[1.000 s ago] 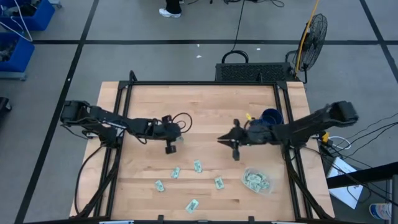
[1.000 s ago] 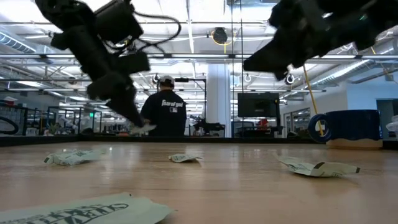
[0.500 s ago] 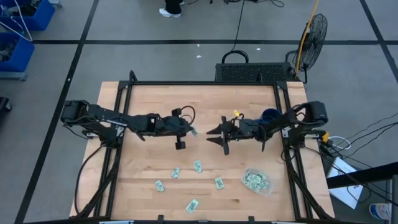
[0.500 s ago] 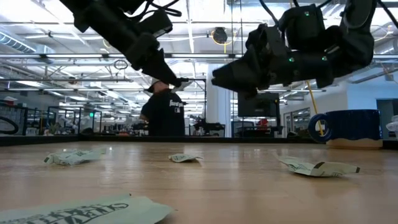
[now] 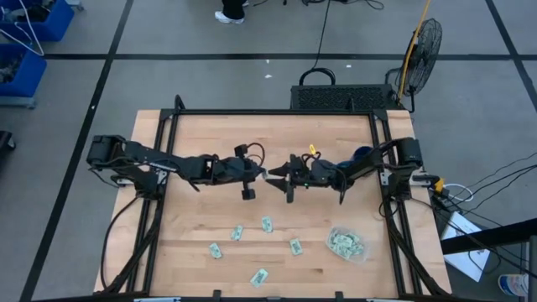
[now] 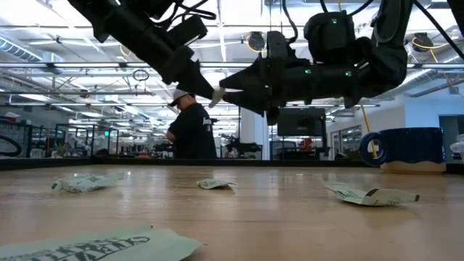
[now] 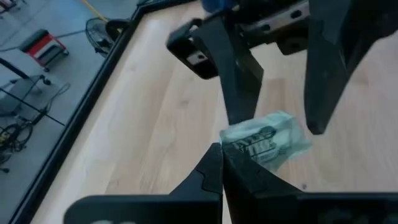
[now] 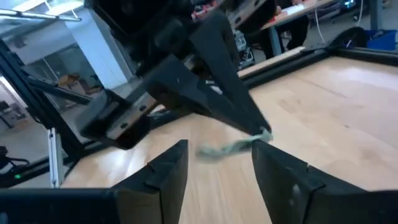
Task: Pick and place Stevia / Truvia into bins
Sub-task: Put the stevia packet into the transparent container
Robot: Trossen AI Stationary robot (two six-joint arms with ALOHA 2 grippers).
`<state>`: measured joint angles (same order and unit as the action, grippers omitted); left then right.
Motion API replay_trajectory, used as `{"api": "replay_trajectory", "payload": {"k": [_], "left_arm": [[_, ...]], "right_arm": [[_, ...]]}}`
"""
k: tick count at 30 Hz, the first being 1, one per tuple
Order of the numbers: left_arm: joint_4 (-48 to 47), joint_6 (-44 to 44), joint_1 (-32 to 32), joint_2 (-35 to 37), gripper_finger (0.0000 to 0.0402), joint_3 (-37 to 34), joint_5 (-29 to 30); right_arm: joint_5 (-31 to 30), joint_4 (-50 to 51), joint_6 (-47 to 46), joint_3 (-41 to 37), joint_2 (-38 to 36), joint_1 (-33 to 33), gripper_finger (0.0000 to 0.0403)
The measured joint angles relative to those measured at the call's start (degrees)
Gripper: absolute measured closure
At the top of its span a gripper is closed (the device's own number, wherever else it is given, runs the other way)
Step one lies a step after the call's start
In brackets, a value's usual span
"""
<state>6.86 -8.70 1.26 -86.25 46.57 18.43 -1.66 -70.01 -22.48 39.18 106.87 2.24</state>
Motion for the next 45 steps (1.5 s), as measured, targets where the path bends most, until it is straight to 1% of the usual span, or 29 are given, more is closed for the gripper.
{"api": "replay_trajectory", "payload": {"k": [6,8,11,15,18,23,25,26,28,30,35,37,38,45], "left_arm": [[0.7,-0.1,0.1,-2.3,0.0383,0.0,-0.2],[0.9,0.0,0.4,-2.3,0.0387,0.0,0.1],[1.0,0.3,0.5,-2.2,0.0397,0.0,0.1],[2.9,0.9,0.8,-1.9,0.0387,0.0,0.1],[2.7,0.9,0.8,-1.9,0.0382,0.0,0.1],[3.0,1.4,0.8,-1.9,0.0397,0.0,0.1],[3.1,1.6,0.8,-1.9,0.0393,0.0,-0.1],[3.1,1.5,0.8,-1.9,0.0389,0.0,0.0],[3.1,1.5,0.8,-1.9,0.0382,0.0,0.1],[3.2,1.5,0.8,-1.9,0.0381,0.0,0.1],[3.2,1.5,0.8,-1.9,0.0397,0.0,-0.4],[3.2,1.5,0.9,-1.9,0.0396,0.0,-0.6],[3.2,1.5,0.9,-1.9,0.0392,0.0,-0.8],[2.7,1.5,1.5,-1.9,0.0331,0.0,-0.6]], "right_arm": [[-4.7,0.5,-0.9,0.1,0.0,0.1,0.0234],[-4.5,2.5,-1.7,0.1,-0.1,0.5,0.0234],[-4.3,6.4,-5.6,0.1,0.0,0.9,0.0234],[-4.3,9.0,-4.6,0.1,0.0,1.1,0.0234],[-4.2,7.7,-3.3,0.1,0.0,1.1,0.0234],[-4.1,7.2,-1.8,0.1,0.0,1.1,0.0234],[-3.8,7.2,-1.7,0.1,0.0,1.1,0.0235],[-2.7,7.2,-1.7,0.1,0.0,1.1,0.0238],[-0.9,6.8,-1.9,0.1,0.0,1.1,0.0251],[-0.5,6.7,-1.8,0.1,0.0,1.1,0.0272],[-0.6,6.8,-1.7,0.1,0.0,1.1,0.0351],[-0.6,6.9,-0.6,0.1,0.0,1.1,0.0384],[-0.6,6.8,-0.1,0.1,0.0,1.1,0.0393],[0.3,6.9,0.9,0.1,0.0,1.1,0.0389]]}}
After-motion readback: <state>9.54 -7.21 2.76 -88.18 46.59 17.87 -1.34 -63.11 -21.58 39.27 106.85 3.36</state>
